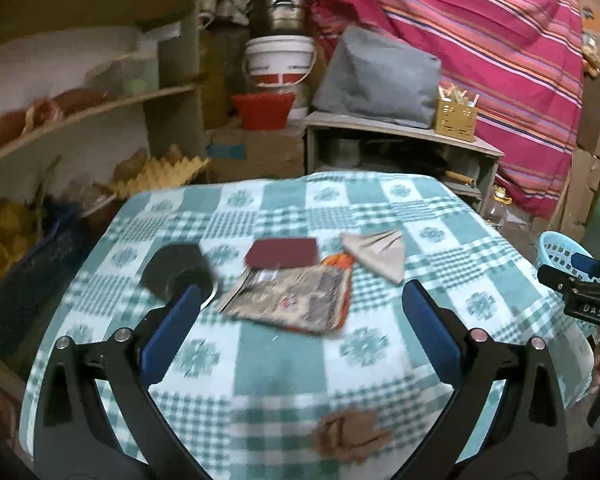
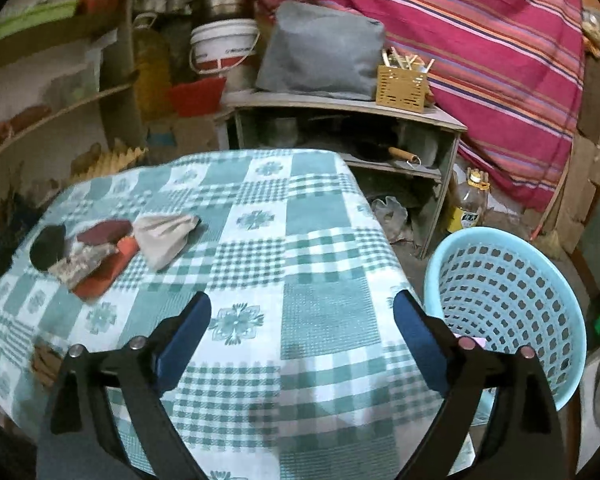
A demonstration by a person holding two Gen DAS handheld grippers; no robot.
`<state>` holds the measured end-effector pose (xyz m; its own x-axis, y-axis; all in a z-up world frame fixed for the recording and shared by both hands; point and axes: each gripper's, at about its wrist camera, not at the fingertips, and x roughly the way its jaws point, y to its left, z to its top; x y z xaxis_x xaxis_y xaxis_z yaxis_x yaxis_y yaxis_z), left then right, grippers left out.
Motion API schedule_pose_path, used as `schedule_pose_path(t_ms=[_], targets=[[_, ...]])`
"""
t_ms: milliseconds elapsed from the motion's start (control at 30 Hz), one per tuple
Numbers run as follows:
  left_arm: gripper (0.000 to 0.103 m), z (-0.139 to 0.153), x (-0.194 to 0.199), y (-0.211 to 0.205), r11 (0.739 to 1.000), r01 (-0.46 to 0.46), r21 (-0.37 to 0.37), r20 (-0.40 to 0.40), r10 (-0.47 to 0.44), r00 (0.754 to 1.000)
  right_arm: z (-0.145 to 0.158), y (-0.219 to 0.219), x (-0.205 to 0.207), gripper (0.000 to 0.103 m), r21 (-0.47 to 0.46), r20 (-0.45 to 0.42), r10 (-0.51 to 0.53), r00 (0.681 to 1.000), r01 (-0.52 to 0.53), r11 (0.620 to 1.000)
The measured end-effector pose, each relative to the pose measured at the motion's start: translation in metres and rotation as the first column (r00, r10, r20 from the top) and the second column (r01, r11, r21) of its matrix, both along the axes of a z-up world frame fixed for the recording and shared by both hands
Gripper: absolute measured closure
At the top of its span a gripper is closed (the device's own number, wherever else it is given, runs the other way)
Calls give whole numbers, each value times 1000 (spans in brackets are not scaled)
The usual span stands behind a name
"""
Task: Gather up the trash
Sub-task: 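Move both empty tools back over the trash on the table, then grasp the crumpled brown paper with the left tool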
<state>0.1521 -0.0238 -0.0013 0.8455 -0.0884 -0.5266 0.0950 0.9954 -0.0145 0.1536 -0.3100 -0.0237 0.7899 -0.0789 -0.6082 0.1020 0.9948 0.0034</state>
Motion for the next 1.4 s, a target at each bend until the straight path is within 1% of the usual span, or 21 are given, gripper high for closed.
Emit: schedule_pose_path(t_ms=[67,100,200,300,433,567,667,767,867,933,1000,1167,1233,1333,1400], targets=[[6,-5,-5,11,1000,-21,-5,-3,21,1000,-1,6,1,8,-29,-2,-10,1000,10,1000],[6,-8,-6,15,1000,-28,-8,-8,28,1000,-1,9,1,5,-44,2,-22,1000,22,999],[6,-18,-9,22,999,-37,-8,-28,37,999,1,15,0,5,-58,28,-39,999,41,997],[6,-32,-11,24,1000,-30,-10,-66,29,997,-1,17,1,5,-70,26,-61,998,63,996],[6,-46,-16,18,1000,-2,-26,-93,0,996,-4,20,4,5,-65,8,-60,998,60,996],[6,-56,-20,5,999,19,-38,-114,-24,993,-6,24,6,5,-90,-4,-60,998,60,994],[6,-65,-21,-4,999,22,-43,-136,-28,990,-6,24,6,5,-95,-5,-63,998,62,994],[6,-77,-19,-8,999,13,-41,-178,-20,984,-6,22,6,5,-87,-10,-68,998,67,994],[13,-87,-18,-13,999,26,-43,-215,-35,976,-5,19,7,5,-74,-14,-81,997,79,994],[22,-90,-17,-16,998,50,-49,-225,-60,973,-4,17,7,5,-67,-15,-84,996,82,994],[35,-92,-17,-19,995,79,-56,-233,-90,968,-3,17,8,5,-65,-16,-90,996,89,994],[50,-92,-18,-28,990,133,-48,-243,-141,960,-3,20,14,5,-55,-35,-99,994,97,994],[51,-91,-17,-28,989,137,-49,-252,-145,957,-3,21,16,5,-44,-37,-95,995,93,995],[53,-87,-12,-21,987,133,-89,-270,-152,951,-2,26,21,5,-41,-35,-83,996,81,996],[53,-81,-7,-15,989,119,-92,-253,-139,957,-2,30,25,5,-39,-35,-67,997,65,997]])
